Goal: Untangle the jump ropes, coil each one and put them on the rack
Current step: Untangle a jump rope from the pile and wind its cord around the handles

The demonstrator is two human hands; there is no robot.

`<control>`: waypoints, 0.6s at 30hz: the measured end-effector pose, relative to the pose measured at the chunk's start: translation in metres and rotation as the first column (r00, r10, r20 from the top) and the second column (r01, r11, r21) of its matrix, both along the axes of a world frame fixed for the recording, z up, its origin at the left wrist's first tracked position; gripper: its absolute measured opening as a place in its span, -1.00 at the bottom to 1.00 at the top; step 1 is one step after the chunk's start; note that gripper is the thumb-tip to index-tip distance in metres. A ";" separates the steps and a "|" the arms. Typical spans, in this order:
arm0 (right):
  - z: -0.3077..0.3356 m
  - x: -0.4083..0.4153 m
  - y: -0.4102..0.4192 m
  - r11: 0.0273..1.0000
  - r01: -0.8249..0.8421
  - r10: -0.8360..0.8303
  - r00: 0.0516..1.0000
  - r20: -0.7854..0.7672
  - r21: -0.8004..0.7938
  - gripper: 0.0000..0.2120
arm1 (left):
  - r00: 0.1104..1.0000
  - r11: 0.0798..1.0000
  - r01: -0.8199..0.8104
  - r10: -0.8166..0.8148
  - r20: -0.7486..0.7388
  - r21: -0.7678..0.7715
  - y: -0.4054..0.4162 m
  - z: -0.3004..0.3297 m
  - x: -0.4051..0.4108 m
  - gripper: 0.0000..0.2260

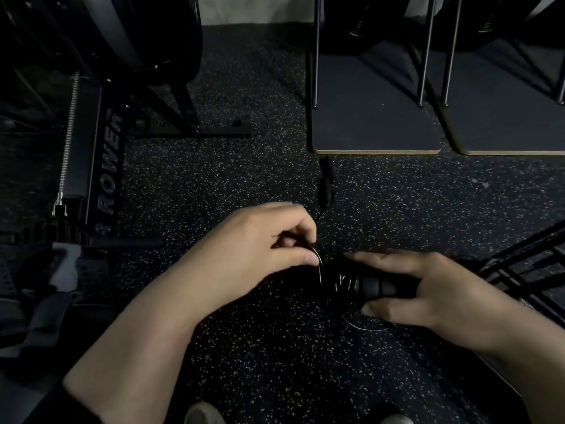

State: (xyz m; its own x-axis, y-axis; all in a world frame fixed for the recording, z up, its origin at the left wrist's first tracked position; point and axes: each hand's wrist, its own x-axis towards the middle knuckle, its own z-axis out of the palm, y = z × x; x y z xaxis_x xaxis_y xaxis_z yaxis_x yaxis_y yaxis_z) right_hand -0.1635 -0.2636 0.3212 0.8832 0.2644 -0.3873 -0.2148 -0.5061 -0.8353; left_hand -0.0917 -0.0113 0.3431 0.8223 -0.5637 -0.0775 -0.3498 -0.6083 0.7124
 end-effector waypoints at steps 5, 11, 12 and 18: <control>0.009 -0.005 0.008 0.916 -0.037 0.093 0.988 -0.122 0.401 -0.46 | 0.986 0.972 -0.041 0.003 -0.165 -0.230 0.000 0.000 0.003 -0.85; 0.011 -0.005 0.009 0.870 0.015 -0.041 0.998 0.041 0.492 -0.42 | 0.862 0.757 -0.310 -0.031 -0.506 -0.575 -0.009 -0.010 -0.002 -0.91; 0.011 -0.006 0.010 0.860 0.025 -0.056 0.997 0.045 0.510 -0.44 | 0.850 0.749 -0.328 -0.030 -0.525 -0.575 -0.010 -0.012 -0.001 -0.95; 0.003 -0.003 0.020 0.716 0.202 -0.271 0.963 -0.001 0.669 -0.34 | 0.765 0.728 -0.485 0.086 -0.638 -0.485 -0.032 -0.025 -0.016 -0.65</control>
State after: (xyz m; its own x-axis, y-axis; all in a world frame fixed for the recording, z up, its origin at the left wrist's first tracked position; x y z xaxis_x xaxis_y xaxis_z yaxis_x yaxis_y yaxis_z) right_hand -0.1665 -0.2433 0.3238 0.9735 0.1993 -0.1122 -0.1584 0.2338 -0.9593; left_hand -0.1080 -0.0430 0.3182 0.8702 -0.3925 -0.2977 0.3285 0.0120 0.9444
